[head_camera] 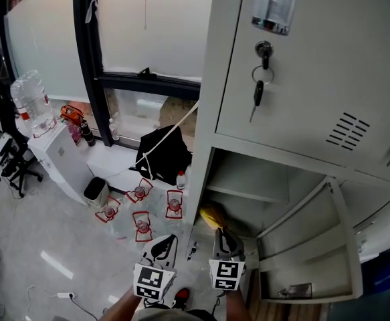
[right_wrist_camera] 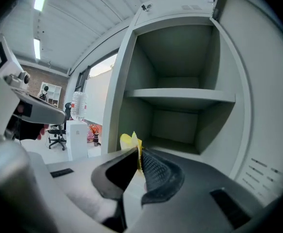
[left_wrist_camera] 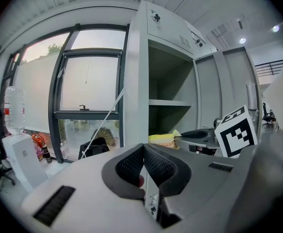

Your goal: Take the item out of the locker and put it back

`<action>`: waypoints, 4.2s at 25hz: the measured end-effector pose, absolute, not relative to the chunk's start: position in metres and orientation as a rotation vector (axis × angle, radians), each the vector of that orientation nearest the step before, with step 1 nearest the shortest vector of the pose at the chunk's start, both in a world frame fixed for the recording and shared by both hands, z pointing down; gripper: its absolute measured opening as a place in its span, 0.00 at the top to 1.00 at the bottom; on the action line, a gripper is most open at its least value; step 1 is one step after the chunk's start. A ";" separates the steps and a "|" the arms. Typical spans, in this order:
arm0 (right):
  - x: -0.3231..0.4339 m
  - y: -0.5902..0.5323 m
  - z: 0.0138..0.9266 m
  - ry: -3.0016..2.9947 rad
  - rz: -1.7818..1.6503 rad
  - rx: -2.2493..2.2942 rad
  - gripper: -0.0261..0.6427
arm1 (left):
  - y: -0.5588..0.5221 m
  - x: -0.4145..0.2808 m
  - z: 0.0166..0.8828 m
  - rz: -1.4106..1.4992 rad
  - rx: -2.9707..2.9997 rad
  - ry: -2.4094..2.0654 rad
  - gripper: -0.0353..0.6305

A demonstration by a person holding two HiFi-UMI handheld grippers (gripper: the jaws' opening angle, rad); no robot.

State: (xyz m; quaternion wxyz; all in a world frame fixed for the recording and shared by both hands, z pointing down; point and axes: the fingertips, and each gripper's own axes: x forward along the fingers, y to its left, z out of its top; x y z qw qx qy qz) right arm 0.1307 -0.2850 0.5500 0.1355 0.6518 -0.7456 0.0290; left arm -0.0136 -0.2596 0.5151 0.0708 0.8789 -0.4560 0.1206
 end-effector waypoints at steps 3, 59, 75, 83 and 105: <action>0.126 -0.291 0.562 -2.150 0.092 1.866 0.91 | -0.262 -0.017 0.518 0.371 2.633 -1.384 0.91; 0.118 -0.286 0.604 -2.060 0.195 1.837 0.69 | -0.249 -0.041 0.534 0.413 2.593 -1.353 0.91; 0.122 -0.271 0.606 -2.070 0.292 1.895 0.59 | -0.228 -0.053 0.530 0.401 2.589 -1.364 0.91; 0.117 -0.265 0.602 -2.095 0.306 1.892 0.54 | -0.220 -0.062 0.526 0.390 2.587 -1.385 0.91; 0.109 -0.158 0.514 -2.183 0.194 2.028 0.60 | -0.158 -0.054 0.490 0.306 2.714 -1.313 0.91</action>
